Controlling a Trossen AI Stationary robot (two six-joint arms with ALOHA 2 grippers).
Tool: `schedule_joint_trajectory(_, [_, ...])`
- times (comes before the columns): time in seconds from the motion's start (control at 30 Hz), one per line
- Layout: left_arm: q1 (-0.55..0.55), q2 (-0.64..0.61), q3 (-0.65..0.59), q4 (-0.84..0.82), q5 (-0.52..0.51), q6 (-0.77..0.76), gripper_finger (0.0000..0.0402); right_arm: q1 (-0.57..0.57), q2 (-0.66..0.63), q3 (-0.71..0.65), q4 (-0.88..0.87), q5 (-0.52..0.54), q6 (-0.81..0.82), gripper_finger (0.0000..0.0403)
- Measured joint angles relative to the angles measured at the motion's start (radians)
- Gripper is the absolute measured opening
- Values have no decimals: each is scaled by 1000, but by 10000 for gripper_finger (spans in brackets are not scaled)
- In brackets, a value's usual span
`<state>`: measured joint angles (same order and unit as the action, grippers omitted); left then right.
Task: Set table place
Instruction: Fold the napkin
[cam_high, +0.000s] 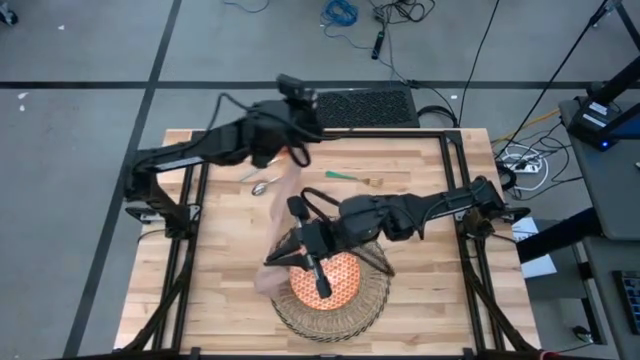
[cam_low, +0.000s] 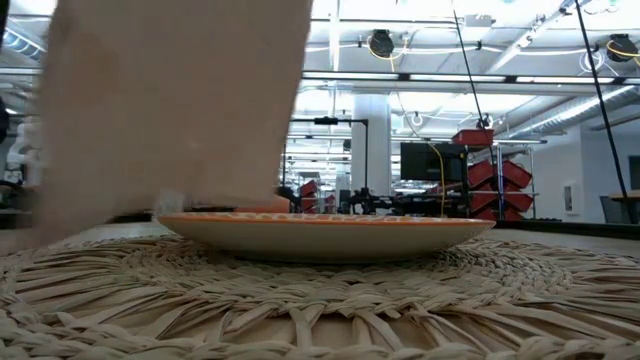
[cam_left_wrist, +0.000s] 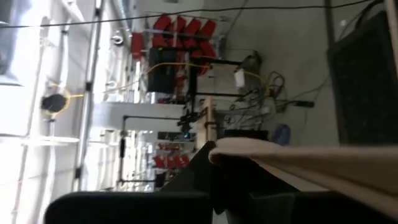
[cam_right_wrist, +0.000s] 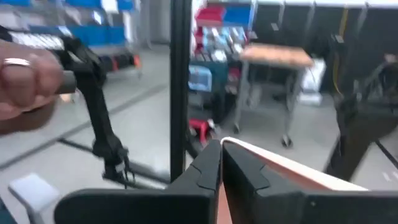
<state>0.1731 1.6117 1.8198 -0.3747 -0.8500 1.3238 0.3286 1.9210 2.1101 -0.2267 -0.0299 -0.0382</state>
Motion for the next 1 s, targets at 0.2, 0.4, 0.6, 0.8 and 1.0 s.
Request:
schedule_joint_trajectory(0.2, [79,63,0,-4,107,-115,0,57,-8,0,-231,174,69,0])
schedule_joint_trajectory(0.4, [136,95,0,-90,141,-213,0,74,-8,0,-434,237,193,0])
schedule_joint_trajectory(0.6, [168,93,0,-123,152,-315,0,98,-8,0,-484,242,240,0])
schedule_joint_trajectory(0.8, [151,91,0,-155,169,-328,0,119,-9,0,-550,272,314,0])
schedule_joint_trajectory(1.0, [133,91,0,-149,264,-370,0,143,-9,0,-628,291,411,0])
